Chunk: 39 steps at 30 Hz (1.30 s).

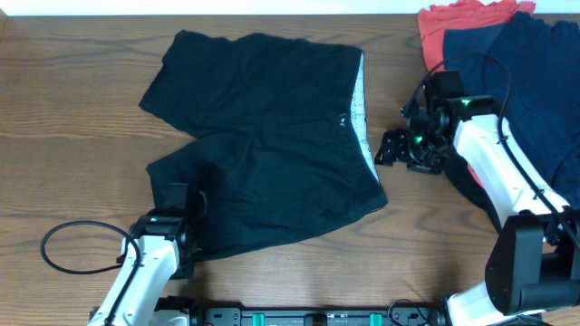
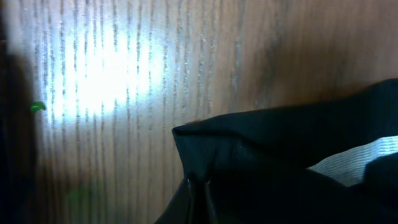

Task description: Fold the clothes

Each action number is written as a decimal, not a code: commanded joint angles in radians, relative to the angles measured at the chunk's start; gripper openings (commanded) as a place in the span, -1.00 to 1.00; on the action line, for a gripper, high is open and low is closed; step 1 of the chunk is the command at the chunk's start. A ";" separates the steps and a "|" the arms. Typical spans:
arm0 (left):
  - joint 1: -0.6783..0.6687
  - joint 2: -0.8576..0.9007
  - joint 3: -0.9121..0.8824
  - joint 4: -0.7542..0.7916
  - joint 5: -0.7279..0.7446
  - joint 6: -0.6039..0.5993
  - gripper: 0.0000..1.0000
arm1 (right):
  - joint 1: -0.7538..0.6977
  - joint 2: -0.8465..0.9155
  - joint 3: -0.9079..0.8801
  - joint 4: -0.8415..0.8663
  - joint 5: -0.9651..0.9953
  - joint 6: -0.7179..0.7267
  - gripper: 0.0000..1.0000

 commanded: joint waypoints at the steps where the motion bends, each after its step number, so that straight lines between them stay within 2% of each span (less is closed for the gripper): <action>1: 0.005 0.000 -0.014 0.012 -0.030 0.010 -0.88 | 0.022 0.002 -0.063 0.007 -0.010 0.067 0.42; 6: 0.005 0.000 -0.014 0.017 -0.032 0.010 -0.88 | 0.076 0.002 -0.133 0.027 -0.035 0.067 0.31; 14: 0.005 0.000 -0.014 0.017 -0.032 0.019 -0.88 | 0.158 0.002 -0.224 0.091 0.001 0.067 0.25; 20: 0.005 0.000 -0.013 0.017 -0.032 0.052 -0.88 | 0.164 0.002 -0.264 0.159 0.074 0.091 0.01; 23: 0.005 0.000 -0.013 0.017 -0.032 0.053 -0.88 | 0.164 0.002 -0.265 0.167 0.103 0.093 -0.27; 24: 0.005 0.000 -0.013 0.017 -0.032 0.061 -0.88 | 0.164 0.002 -0.266 0.166 0.109 0.093 -0.49; 25: 0.005 0.000 -0.013 0.018 -0.032 0.068 -0.88 | 0.164 0.002 -0.266 0.164 0.113 0.093 -0.83; 26: 0.005 0.000 -0.013 0.018 -0.032 0.076 -0.88 | 0.164 0.002 -0.266 0.163 0.116 0.093 -0.98; 30: 0.005 -0.010 0.009 0.017 -0.032 0.145 -0.88 | 0.150 -0.001 -0.262 0.163 0.123 0.119 -0.98; 39: 0.005 -0.171 0.177 -0.015 -0.032 0.505 -0.88 | 0.006 -0.093 -0.159 0.069 0.117 0.080 -0.98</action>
